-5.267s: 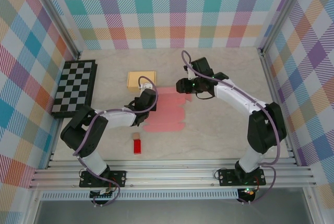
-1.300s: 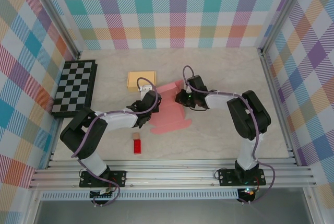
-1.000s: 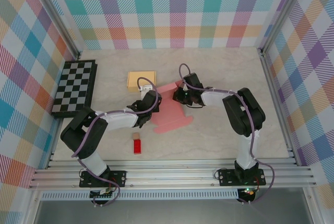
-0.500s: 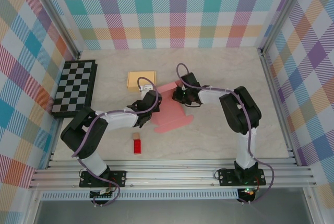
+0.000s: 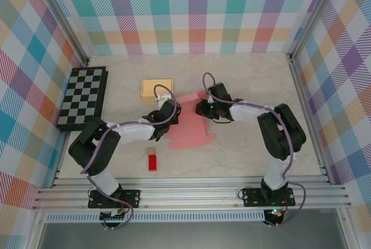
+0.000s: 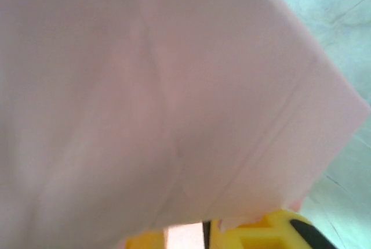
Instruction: Fold the paper box
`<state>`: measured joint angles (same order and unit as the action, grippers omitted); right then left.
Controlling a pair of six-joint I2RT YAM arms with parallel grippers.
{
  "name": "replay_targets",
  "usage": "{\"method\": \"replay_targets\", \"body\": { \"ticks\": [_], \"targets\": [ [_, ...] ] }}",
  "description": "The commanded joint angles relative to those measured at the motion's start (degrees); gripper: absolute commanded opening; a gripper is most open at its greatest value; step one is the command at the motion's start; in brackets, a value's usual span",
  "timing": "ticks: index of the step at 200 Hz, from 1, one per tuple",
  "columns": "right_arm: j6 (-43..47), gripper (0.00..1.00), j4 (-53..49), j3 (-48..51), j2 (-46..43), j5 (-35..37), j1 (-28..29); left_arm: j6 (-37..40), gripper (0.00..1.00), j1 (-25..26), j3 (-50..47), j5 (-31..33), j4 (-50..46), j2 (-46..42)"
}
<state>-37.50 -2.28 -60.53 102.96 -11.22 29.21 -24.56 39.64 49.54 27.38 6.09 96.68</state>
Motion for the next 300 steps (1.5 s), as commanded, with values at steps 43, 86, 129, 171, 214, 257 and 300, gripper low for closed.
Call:
{"method": "replay_targets", "body": {
  "ticks": [43,86,129,171,214,257,300],
  "targets": [
    [22.75,0.41,-16.08,-3.42,-13.24,-3.87,-8.88,2.12,0.0,1.31,0.22,-1.23,-3.65,1.24],
    [53.94,0.47,-22.97,-9.69,-13.41,0.54,-10.84,5.15,0.0,1.27,-0.2,-1.25,-2.77,0.56],
    [92.14,0.48,-23.67,-7.82,-12.86,-11.72,-15.73,9.67,0.0,1.24,-1.79,-0.83,-0.88,-0.66],
    [101.41,0.47,-28.04,-10.97,-4.72,-14.52,-17.11,11.31,0.0,1.31,-2.93,-1.09,0.6,-1.56],
    [104.11,0.47,-25.17,-9.82,-1.48,-14.48,-14.74,11.55,0.0,1.27,-2.55,-2.03,0.24,-1.41],
    [105.24,0.47,-24.86,-10.95,0.89,-14.51,-13.64,11.47,0.0,1.22,-1.87,-3.16,0.24,-1.06],
    [105.16,0.48,-26.24,-12.45,2.27,-15.35,-11.1,11.46,0.0,1.31,-0.91,-3.64,-0.09,-0.18]
  ]
}}
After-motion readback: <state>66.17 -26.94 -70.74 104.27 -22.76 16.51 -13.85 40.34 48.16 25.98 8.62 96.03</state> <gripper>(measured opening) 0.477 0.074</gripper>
